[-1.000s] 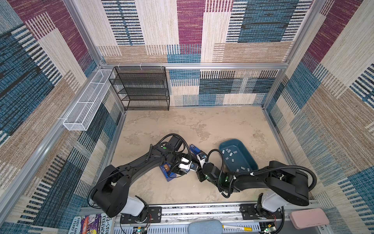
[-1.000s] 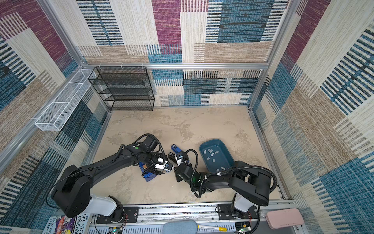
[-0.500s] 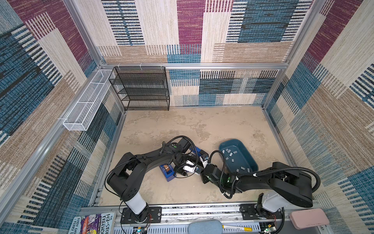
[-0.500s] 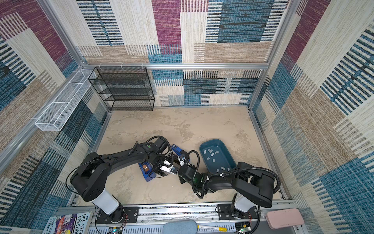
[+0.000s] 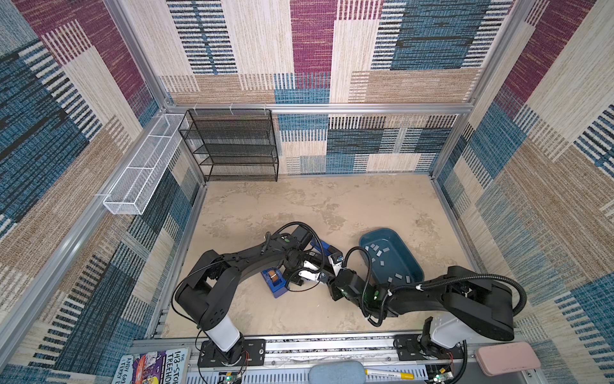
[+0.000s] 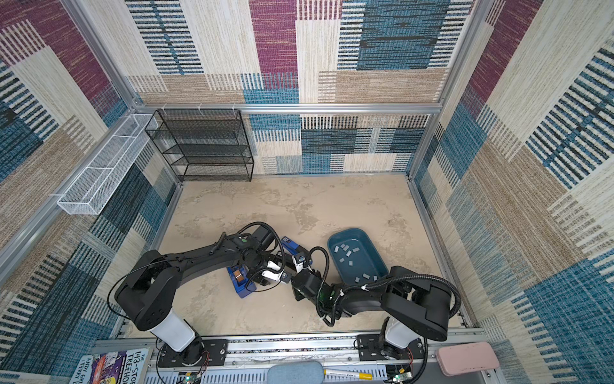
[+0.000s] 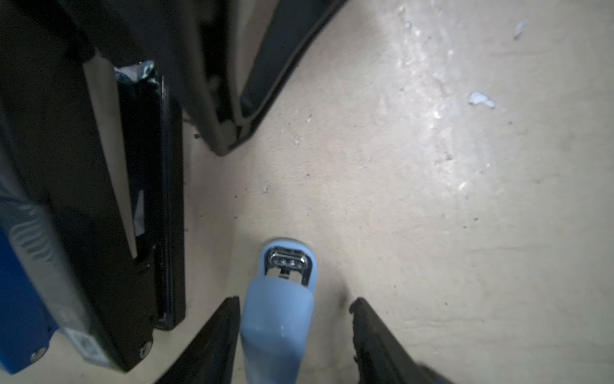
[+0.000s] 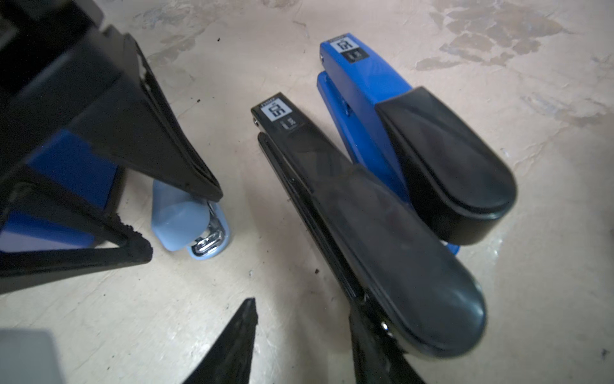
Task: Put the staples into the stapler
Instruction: 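Lower the left gripper onto the light-blue mini stapler and close on it, then lift the mini stapler with the left gripper toward the right gripper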
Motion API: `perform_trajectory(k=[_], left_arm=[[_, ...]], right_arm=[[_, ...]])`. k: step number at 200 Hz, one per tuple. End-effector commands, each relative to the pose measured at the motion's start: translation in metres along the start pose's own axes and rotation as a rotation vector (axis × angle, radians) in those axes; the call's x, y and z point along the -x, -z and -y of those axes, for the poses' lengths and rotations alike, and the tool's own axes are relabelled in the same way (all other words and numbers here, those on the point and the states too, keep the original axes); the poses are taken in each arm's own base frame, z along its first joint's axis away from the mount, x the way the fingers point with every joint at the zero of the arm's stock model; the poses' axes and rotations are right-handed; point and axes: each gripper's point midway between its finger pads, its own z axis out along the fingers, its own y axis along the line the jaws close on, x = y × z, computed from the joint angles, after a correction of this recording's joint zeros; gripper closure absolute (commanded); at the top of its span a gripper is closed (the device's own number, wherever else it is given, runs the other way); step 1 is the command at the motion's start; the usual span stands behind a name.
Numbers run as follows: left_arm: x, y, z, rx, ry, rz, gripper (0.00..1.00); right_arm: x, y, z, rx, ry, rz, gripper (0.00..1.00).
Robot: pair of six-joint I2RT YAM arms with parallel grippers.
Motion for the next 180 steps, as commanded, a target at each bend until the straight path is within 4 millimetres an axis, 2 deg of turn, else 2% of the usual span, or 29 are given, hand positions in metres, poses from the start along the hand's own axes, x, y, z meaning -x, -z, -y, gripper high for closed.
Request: perform_trajectory(k=[1,59,127,180], left_arm=[[0.004,0.002,0.000,-0.001,-0.013,0.018,0.43],[0.010,-0.001,0.001,-0.033,0.000,0.044,0.55],[0.017,0.001,0.001,-0.050,0.010,0.075,0.55],[0.014,-0.002,0.001,-0.063,0.013,0.059,0.76]], right_arm=[[0.022,0.004,-0.012,0.055,-0.067,0.085,0.51],[0.017,0.005,-0.007,0.043,-0.081,0.082,0.50],[0.016,0.007,-0.003,0.034,-0.093,0.084,0.49],[0.013,0.007,-0.002,0.037,-0.105,0.080,0.49]])
